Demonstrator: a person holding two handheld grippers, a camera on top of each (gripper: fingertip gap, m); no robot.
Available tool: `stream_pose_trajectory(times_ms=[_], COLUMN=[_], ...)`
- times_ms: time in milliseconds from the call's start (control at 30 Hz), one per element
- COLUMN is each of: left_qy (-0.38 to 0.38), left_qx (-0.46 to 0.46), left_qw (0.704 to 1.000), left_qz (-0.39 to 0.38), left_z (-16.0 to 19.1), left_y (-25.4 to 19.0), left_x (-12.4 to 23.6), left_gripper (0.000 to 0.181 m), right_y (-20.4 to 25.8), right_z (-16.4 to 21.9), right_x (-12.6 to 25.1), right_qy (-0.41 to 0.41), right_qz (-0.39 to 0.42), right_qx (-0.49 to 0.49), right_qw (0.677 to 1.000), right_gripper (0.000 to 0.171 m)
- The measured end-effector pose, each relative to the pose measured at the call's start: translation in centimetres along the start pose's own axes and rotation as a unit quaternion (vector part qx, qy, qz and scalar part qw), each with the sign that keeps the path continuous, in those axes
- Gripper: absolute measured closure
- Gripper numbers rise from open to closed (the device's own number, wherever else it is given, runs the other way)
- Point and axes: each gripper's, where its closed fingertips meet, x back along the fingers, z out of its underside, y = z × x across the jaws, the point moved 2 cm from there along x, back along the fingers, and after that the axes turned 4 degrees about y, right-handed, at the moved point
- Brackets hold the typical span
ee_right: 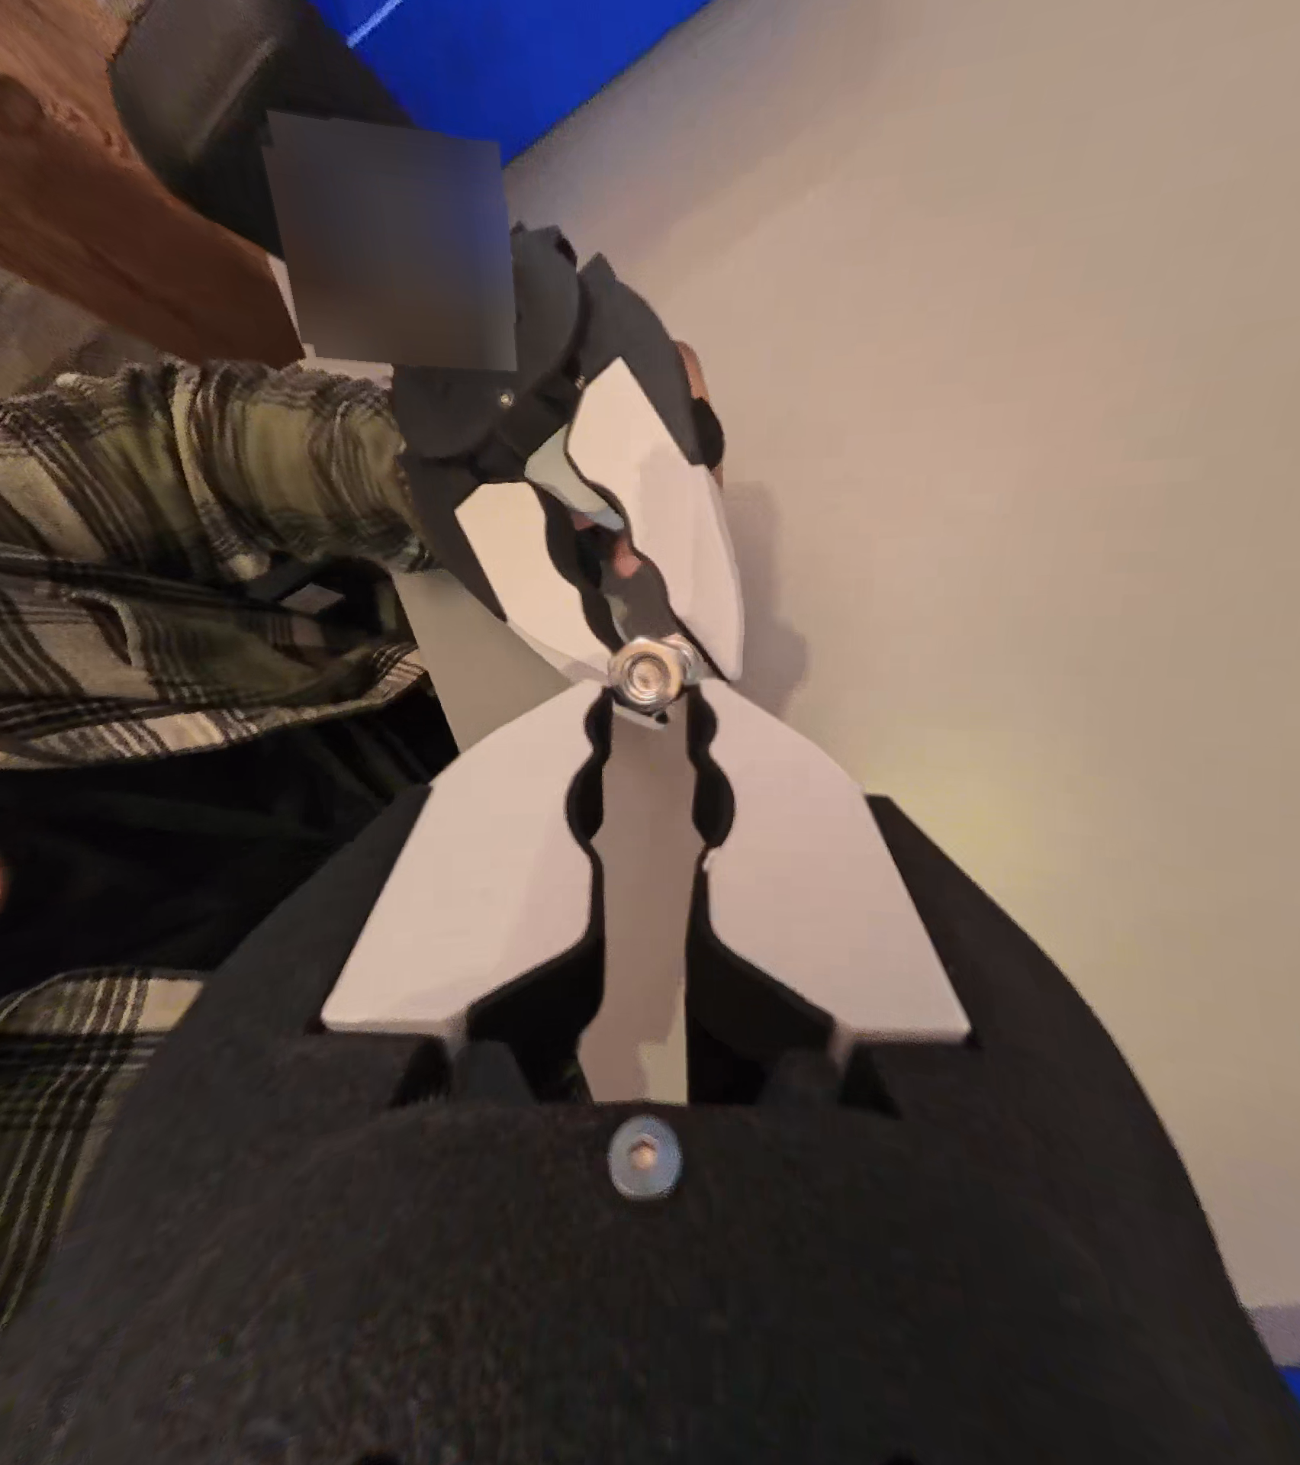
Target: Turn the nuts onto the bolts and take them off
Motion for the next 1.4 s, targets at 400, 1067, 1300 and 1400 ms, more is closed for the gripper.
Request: stream_pose_trajectory(times_ms=[400,1067,1300,1400], left_qy=[-0.018,0.017,0.01,0.003], left_qx=[0.016,-0.01,-0.001,0.006], left_qw=[1.0,0.998,0.999,0.999], left_qz=[0.017,-0.062,-0.05,-0.049], left_z=[-0.4,0.3,0.3,0.1], left_y=[-0.1,1.3,1.2,1.3], left_x=[0.2,0.3,0.3,0.5], left_gripper=[0.162,0.162,0.162,0.162], right_y=[-0.3,-1.1,-1.2,-1.4], right_z=[-0.5,-1.2,-0.7,-0.8], right_x=[0.3,-0.5,-0.4,-0.3], right_qy=[0.099,0.055,0.119,0.131], right_qz=[0.133,-0.061,0.028,0.075], right_qx=[0.257,-0.09,0.05,0.094], right_qw=[0.952,0.993,0.991,0.984], right_gripper=[0.141,0.153,0.154,0.151])
